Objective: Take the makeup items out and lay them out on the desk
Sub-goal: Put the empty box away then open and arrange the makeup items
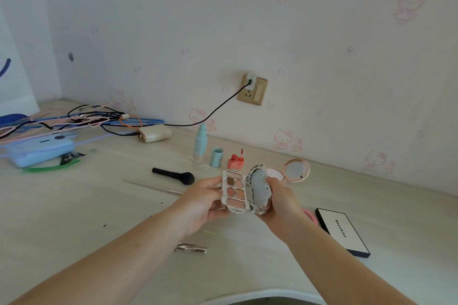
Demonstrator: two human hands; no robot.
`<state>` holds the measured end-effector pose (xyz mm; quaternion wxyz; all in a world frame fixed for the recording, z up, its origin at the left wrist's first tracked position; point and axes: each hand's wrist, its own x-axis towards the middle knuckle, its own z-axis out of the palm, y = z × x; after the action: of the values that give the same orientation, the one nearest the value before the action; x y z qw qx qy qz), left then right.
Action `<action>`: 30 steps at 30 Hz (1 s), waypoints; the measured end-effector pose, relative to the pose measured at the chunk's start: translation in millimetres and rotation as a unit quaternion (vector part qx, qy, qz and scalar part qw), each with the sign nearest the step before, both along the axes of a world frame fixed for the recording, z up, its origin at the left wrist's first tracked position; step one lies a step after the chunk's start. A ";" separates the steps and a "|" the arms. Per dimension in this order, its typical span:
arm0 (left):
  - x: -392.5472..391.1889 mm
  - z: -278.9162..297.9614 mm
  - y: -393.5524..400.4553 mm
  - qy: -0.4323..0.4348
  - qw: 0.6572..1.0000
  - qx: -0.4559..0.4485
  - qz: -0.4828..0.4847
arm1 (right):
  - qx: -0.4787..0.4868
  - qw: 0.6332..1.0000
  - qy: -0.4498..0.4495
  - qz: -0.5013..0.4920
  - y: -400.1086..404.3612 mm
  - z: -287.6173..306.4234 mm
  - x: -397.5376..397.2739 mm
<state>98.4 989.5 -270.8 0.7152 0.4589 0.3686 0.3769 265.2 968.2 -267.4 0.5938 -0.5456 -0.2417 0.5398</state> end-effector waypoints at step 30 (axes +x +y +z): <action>-1.2 7.1 18.8 0.013 0.992 -0.120 0.022 | -0.094 0.969 -0.219 0.064 33.4 -21.6 4.6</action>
<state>97.2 1008.3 -263.8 0.7518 0.3660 0.4304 0.3399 269.8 1001.6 -289.0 0.4367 -0.6868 -0.3486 0.4648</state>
